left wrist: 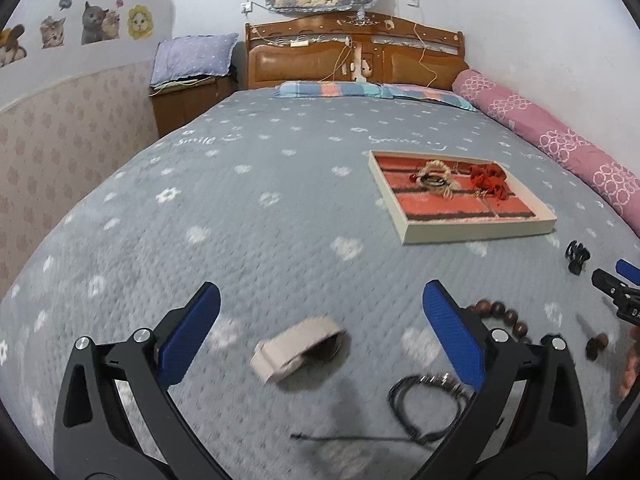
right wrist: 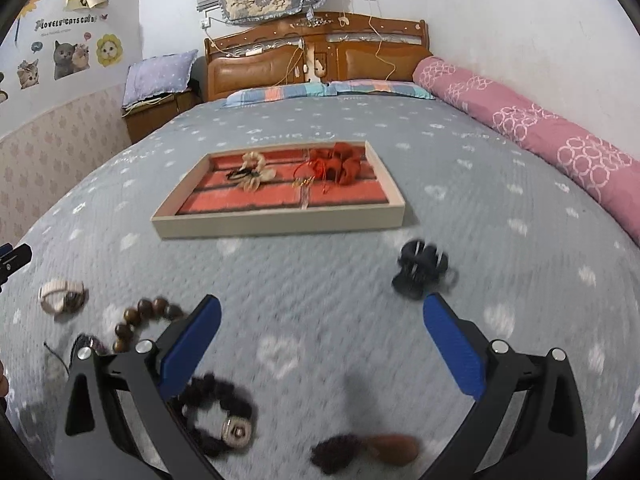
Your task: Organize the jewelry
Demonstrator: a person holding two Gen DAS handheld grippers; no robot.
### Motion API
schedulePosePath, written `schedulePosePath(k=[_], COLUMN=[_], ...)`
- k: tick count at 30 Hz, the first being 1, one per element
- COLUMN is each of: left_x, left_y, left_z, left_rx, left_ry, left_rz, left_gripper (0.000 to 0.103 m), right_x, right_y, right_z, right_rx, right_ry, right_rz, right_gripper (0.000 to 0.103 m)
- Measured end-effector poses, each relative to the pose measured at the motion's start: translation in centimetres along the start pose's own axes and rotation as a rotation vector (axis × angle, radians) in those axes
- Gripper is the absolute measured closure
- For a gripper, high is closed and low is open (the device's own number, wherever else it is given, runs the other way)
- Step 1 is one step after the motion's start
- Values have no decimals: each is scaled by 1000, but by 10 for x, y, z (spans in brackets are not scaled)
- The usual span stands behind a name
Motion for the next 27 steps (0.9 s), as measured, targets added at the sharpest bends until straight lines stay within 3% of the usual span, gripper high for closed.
schedulePosePath(k=[6,13,16,22,24,27], left_x=[-17,-26,-25,-32,-34,-39], left_y=[-3,-1,-4,-22,-28,-31], left_z=[30,42,48,60,62,64], left_rx=[-29,-42,-59,-132,-154,-169], left_ry=[3,-2,-25,-4,11,32], left_rz=[-16,-23,-33,-32,-25,-14], left_gripper=[5,5,7,22,32,35], right_x=[-10,-19,-21,-25,-25,-28], right_y=[3,0,-1,-6,-6,-6], right_z=[28,46,50,59,59,62], right_rx=[-31,-82,-102,-138,-138,-149], right_ry=[34,47,55,65,66,74], right_rz=[-7,-33,-42,-44,-48,-60], right_gripper=[6,20,21,21,21,28])
Point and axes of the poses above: each gripper's, at about its wrist camera, not at the fingertips, and y roughly against the way its jaws point, x to its right, z to its underside, the point moved 5 cm from there along -y, roughly the way its jaws point, and after that the axes turned 5 degrees about z, right-handed, at the moved point
